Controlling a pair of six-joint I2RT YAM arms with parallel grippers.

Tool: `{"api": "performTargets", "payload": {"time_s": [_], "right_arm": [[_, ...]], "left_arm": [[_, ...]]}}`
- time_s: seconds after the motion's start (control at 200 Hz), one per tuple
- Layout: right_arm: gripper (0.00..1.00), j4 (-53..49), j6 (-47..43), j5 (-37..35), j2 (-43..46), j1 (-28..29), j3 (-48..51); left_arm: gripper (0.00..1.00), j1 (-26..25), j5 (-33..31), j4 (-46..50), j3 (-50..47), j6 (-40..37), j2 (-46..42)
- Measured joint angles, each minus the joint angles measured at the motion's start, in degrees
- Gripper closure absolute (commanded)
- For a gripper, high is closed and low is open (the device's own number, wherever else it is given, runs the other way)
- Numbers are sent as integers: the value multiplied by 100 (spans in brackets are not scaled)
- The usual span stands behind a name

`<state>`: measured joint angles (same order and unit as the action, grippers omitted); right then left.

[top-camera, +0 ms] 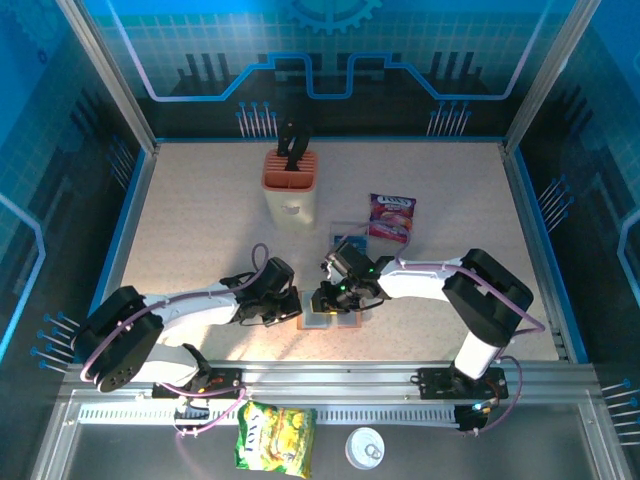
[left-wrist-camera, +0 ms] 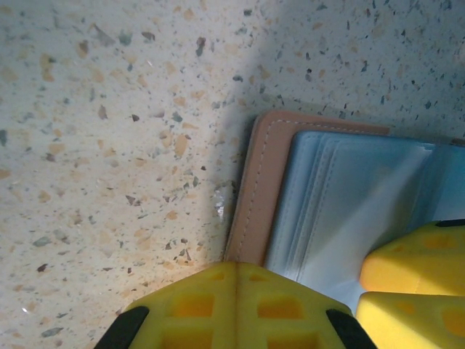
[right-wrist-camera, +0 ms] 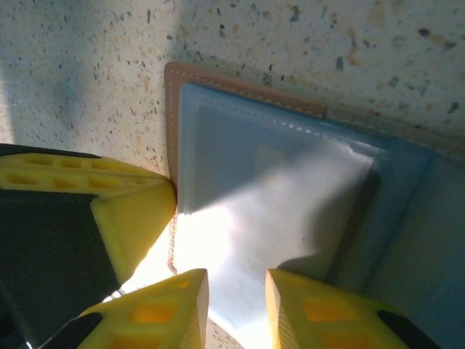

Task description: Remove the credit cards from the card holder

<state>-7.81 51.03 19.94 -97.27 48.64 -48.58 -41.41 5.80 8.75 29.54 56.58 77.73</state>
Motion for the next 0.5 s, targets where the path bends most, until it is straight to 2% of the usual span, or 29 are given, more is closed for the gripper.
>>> {"api": "performTargets", "payload": {"time_s": [0.5], "right_arm": [[72,-63,-7,-59,212,-190,251]], "left_arm": [[98,0,-2,170,98,-15,15]]}}
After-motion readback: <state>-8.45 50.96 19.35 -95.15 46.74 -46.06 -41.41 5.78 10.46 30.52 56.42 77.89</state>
